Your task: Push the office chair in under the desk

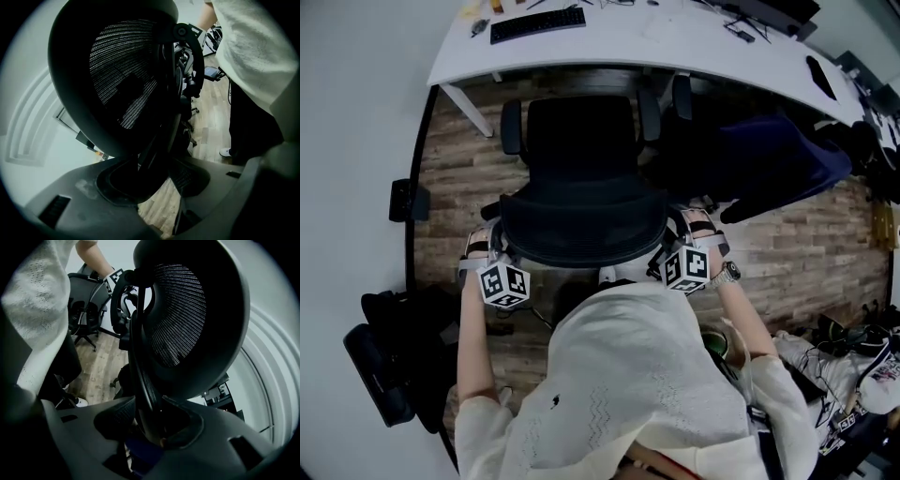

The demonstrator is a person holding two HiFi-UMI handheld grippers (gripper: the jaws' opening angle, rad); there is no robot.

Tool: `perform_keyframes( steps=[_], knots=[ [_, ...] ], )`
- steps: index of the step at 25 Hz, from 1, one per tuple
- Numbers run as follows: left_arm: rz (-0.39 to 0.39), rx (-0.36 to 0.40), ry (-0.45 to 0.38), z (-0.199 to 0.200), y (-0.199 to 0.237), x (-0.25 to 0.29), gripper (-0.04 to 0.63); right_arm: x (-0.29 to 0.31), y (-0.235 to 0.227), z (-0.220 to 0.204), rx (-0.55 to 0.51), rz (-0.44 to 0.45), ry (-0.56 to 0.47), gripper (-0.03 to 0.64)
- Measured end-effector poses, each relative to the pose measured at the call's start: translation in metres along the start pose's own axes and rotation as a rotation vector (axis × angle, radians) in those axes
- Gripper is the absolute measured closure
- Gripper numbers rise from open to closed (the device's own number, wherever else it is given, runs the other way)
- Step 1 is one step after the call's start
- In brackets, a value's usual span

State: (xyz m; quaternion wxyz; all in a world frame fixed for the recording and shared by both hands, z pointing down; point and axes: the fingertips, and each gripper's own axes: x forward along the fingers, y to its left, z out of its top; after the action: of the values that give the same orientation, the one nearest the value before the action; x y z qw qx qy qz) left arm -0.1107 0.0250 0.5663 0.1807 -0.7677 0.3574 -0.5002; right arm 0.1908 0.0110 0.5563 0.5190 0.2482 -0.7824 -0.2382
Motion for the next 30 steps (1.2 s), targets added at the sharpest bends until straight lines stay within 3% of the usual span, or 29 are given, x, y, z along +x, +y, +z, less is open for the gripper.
perform_keyframes(
  steps=[16,30],
  knots=[
    [0.005,-0.038,0.015,-0.004,0.034,0.032,0.393,0.029,-0.033,0.003,-0.012,-0.022,-0.012,0.442],
    [0.000,-0.019,-0.007,-0.005,0.062,0.057,0.391,0.053,-0.060,0.004,0.003,-0.036,0.001,0.439]
  ],
)
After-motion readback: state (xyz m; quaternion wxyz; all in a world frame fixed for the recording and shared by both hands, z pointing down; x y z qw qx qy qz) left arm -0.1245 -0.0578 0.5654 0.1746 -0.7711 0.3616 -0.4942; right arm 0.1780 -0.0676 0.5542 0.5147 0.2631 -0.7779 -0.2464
